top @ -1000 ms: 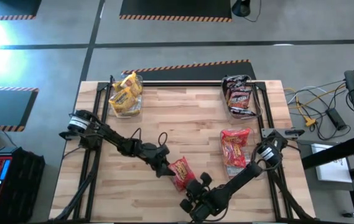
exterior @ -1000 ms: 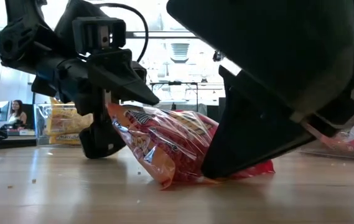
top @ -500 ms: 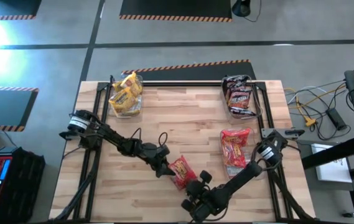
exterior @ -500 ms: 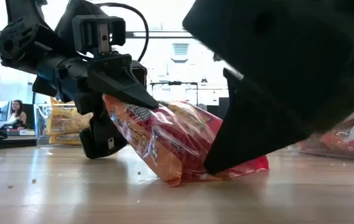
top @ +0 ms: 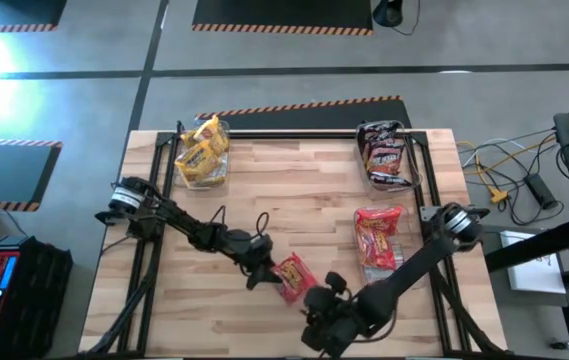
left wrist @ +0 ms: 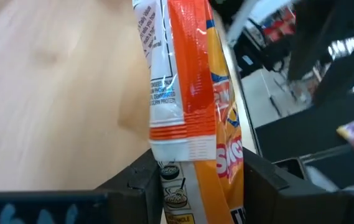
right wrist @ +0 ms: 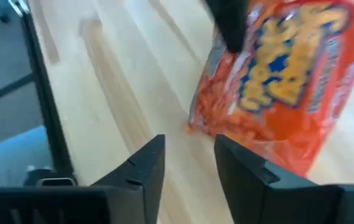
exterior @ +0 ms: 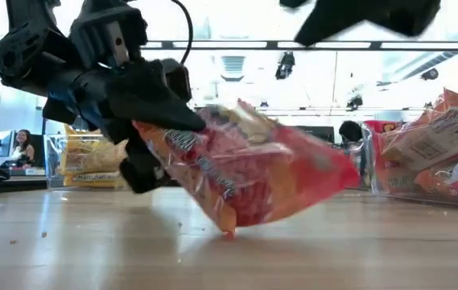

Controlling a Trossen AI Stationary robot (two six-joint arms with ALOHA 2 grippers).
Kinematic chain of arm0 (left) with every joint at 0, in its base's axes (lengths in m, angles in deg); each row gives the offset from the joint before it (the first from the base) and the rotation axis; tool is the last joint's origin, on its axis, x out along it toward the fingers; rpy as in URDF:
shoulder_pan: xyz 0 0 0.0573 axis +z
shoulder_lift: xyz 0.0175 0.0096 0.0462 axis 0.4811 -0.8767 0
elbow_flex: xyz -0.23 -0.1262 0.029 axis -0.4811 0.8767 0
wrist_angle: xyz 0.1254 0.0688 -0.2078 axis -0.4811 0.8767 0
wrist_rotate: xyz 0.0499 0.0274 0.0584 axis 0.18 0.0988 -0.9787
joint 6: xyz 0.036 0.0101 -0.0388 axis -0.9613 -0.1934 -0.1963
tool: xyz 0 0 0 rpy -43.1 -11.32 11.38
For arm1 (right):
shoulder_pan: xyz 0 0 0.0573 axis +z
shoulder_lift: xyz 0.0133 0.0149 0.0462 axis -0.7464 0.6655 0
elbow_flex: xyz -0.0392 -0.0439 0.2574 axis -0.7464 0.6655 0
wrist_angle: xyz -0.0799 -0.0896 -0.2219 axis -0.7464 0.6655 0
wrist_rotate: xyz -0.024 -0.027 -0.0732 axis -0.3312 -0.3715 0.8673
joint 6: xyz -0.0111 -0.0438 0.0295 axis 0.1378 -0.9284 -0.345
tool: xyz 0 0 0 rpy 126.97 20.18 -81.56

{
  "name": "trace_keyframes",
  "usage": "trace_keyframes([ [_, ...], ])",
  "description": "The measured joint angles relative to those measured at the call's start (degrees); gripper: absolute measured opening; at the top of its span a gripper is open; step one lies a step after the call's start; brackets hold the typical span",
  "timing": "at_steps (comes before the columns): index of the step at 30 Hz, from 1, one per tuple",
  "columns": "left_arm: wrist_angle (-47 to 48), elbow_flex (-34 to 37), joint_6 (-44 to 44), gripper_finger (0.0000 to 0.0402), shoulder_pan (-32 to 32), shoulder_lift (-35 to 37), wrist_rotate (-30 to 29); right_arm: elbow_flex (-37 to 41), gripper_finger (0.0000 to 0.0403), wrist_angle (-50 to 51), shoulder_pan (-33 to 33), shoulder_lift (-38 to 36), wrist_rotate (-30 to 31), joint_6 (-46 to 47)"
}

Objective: Sort Maruchan noodles
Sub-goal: Put the orange noodle pack into the bottom transparent bin

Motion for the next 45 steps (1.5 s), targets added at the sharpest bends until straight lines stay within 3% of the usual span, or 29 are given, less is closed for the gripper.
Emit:
trace_keyframes([
  [10, -6.6, 0.0, -20.0, 0.0129, -3.8, 0.5, -0.1, 0.0, 0.0190, 3.1, -0.8, -9.6, 0.3, 0.2],
  [16, -8.0, 0.1, -25.6, 0.0129, -7.1, 0.5, -1.1, -0.1, 0.0216, 4.5, -1.4, -11.8, 1.3, -1.0],
  [24, -11.3, -0.5, -29.3, 0.0129, -7.7, 1.5, -3.4, 0.0, 0.0243, 4.6, -3.0, -11.0, -3.0, -1.9],
  [38, -10.7, -6.2, -38.0, 0.0129, -7.8, 1.5, -3.8, 0.0, 0.0242, 3.3, -3.1, -11.0, -3.2, -6.5],
  [45, -10.7, -7.2, -42.2, 0.0129, -7.8, 1.5, -6.0, 0.3, 0.0231, -0.6, -3.3, -11.0, -7.0, -9.0],
])
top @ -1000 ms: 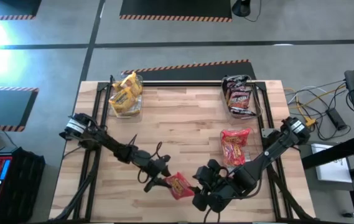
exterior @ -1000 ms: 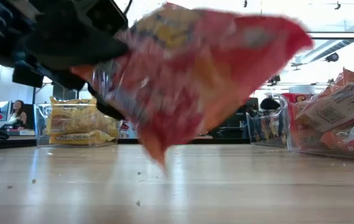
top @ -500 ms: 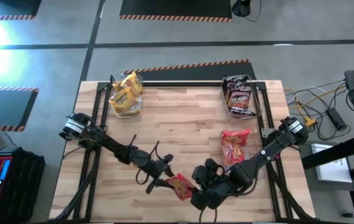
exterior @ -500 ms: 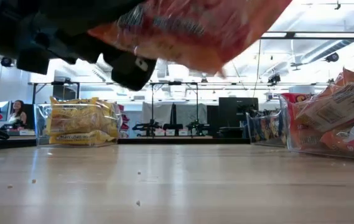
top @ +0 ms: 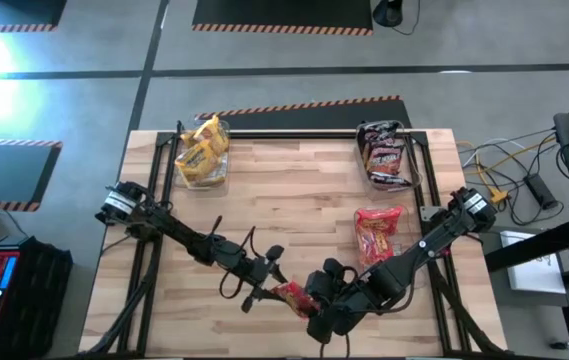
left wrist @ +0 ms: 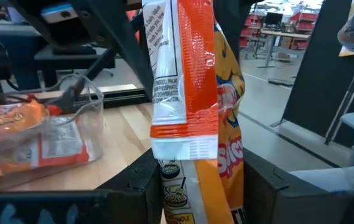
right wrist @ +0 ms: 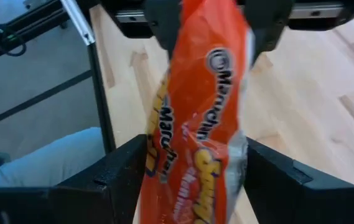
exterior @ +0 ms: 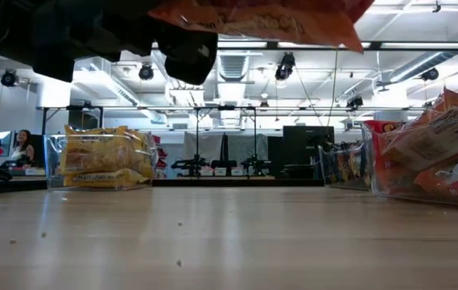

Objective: Sort Maruchan noodles
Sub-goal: Put the orange noodle pack into the bottom transparent bin

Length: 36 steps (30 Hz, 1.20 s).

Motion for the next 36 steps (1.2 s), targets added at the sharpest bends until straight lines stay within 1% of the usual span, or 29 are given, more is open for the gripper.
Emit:
trace_keyframes([
  [3, -0.1, 0.2, -1.2, 0.0129, 0.0, 0.0, -1.4, 0.0, 0.0223, -0.3, 0.0, 0.0, -0.6, -0.6],
  [7, -0.2, 0.2, -1.3, 0.0132, 0.0, 0.0, -1.5, 0.1, 0.0204, -0.3, 0.0, 0.0, -0.6, -1.1],
  [11, 0.1, -0.1, -0.6, 0.0140, 0.0, 0.0, -1.4, 0.1, 0.0174, 0.2, 0.0, 0.0, -1.2, -1.2],
  [17, 0.0, -0.4, 3.9, 0.0151, 0.0, 0.0, -1.4, 0.1, 0.0120, 1.7, 0.0, 0.0, -2.1, -0.9],
  [22, 0.5, 1.0, 5.0, 0.0162, 0.3, 1.1, -2.0, 0.0, 0.0088, 5.6, -0.1, 0.0, -3.1, 1.6],
  [25, 3.6, 1.5, 4.6, 0.0170, 1.4, 3.3, -1.7, 0.0, 0.0079, 6.3, -0.2, 0.0, -4.3, 2.1],
  [28, 10.4, 1.5, 4.3, 0.0179, 2.9, 6.3, -1.6, 0.0, 0.0074, 6.8, -0.5, -0.4, -6.2, 2.0],
  [30, 15.1, 1.5, 4.2, 0.0184, 3.8, 8.2, -1.9, -0.2, 0.0073, 8.8, -0.8, -1.2, -8.4, 1.6],
  [32, 19.3, 1.6, 4.2, 0.0186, 4.5, 10.0, -2.2, -1.3, 0.0073, 13.1, -1.2, -2.2, -9.8, 1.8],
  [36, 26.3, 1.6, 4.0, 0.0187, 5.5, 13.7, -2.3, -4.0, 0.0072, 25.9, -2.4, -5.2, -11.4, 2.0],
])
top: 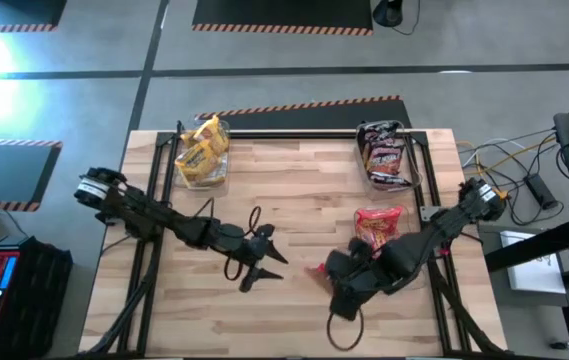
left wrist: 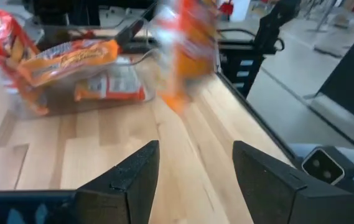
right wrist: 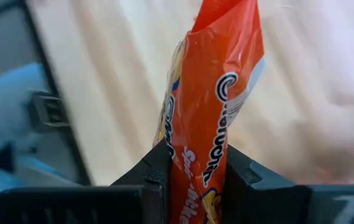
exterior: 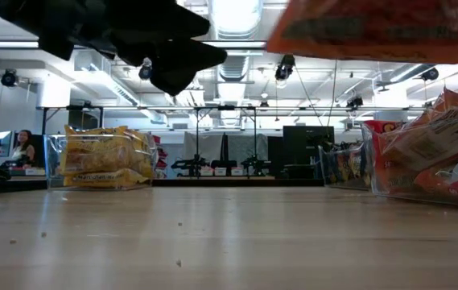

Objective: Sort Maruchan noodles
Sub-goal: Put the orange noodle pack into the bottom transparent bin

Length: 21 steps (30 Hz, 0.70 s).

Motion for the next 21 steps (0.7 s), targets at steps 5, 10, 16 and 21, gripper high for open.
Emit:
trace_keyframes([
  [5, 7.1, 0.1, 0.0, 0.0187, 0.1, 3.1, -5.7, -3.9, 0.0072, 12.3, -1.0, -3.5, -4.0, -0.9],
  [10, 9.5, 0.1, 1.2, 0.0187, 0.0, 4.0, -9.6, -7.4, 0.0072, 25.2, -1.2, -6.4, -9.8, -1.6],
  [16, 9.4, 0.1, 1.6, 0.0187, 0.0, 3.3, -9.8, -3.3, 0.0072, 27.9, -0.7, -10.5, -9.8, -6.6],
  [21, 9.6, 0.1, 2.2, 0.0187, -0.2, 3.2, -9.9, 4.0, 0.0072, 28.6, -0.7, -11.5, -10.8, -13.3],
])
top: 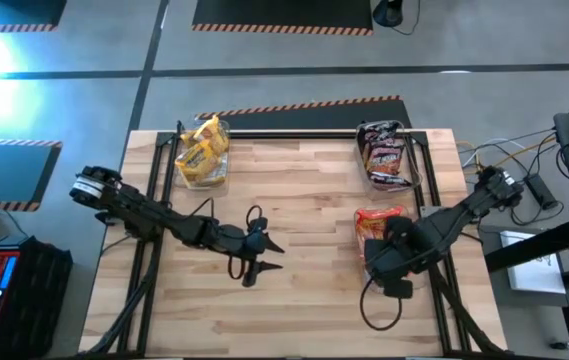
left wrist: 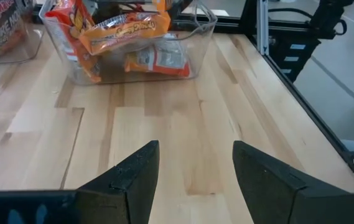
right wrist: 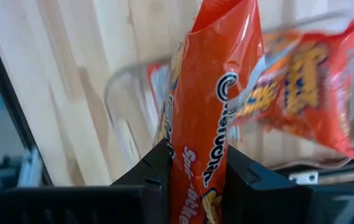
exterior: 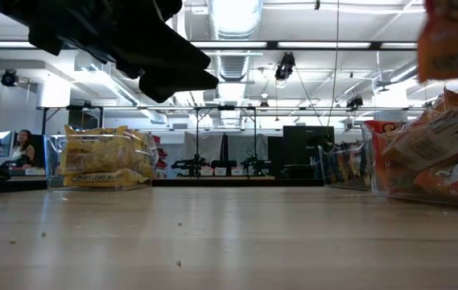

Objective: Sort Maruchan noodles
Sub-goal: Put the orange noodle pack into the bottom transparent bin

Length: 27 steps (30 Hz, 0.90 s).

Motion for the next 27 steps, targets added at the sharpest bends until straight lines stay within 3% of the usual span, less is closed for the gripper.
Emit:
trace_keyframes([
  [8, 0.0, 0.0, 0.0, 0.0187, -0.1, 0.0, -0.4, 10.2, 0.0072, 0.3, 0.0, -0.2, -11.0, -8.5],
  [16, 0.0, 0.0, 0.0, 0.0187, -0.1, 0.0, -4.6, 14.2, 0.0072, -3.3, 0.0, -0.2, -10.8, -16.2],
  [20, 0.0, 0.0, 0.0, 0.0187, -0.1, 0.0, -4.6, 15.5, 0.0074, -9.8, 0.0, -0.2, -10.4, -14.1],
  [27, -0.3, 0.0, 0.2, 0.0187, -0.1, 0.0, -7.3, 15.7, 0.0097, -12.6, 0.0, -0.2, -6.1, -8.8],
])
